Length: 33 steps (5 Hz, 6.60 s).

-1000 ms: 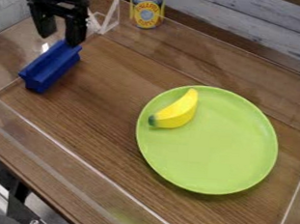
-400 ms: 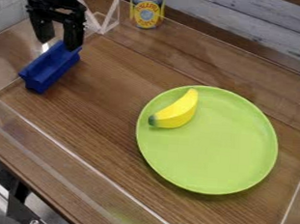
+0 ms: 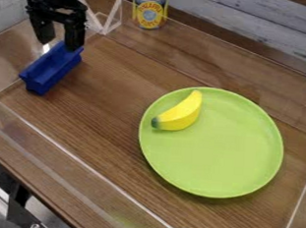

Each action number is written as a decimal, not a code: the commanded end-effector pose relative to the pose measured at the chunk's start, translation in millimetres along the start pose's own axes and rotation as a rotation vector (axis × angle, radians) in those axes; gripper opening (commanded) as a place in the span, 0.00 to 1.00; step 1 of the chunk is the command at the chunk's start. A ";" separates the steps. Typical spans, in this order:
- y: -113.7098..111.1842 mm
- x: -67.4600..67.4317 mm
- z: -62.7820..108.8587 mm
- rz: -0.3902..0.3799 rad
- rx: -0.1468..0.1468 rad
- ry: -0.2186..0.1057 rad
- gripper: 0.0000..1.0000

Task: Put the blue object in the green plate

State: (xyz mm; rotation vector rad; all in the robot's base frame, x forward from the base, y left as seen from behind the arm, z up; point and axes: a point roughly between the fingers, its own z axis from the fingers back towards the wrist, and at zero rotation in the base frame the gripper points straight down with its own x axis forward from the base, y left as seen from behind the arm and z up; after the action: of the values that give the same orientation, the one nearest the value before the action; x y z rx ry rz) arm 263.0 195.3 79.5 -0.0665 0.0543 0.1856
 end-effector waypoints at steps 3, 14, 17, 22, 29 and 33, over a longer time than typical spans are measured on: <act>4.4 3.1 17.0 0.027 -0.010 -0.022 1.00; -13.1 4.3 29.2 -0.027 -0.062 -0.008 0.00; -21.2 11.3 23.8 -0.051 -0.084 -0.002 1.00; -19.7 18.3 -10.3 -0.060 -0.108 0.016 0.00; -74.7 15.0 69.4 -0.186 -0.118 -0.089 0.00; -202.7 -2.2 109.0 -0.301 -0.186 -0.152 0.00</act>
State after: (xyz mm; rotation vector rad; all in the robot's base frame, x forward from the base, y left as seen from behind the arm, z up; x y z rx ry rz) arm 305.0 2.7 182.6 -0.2550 -0.0630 -0.1104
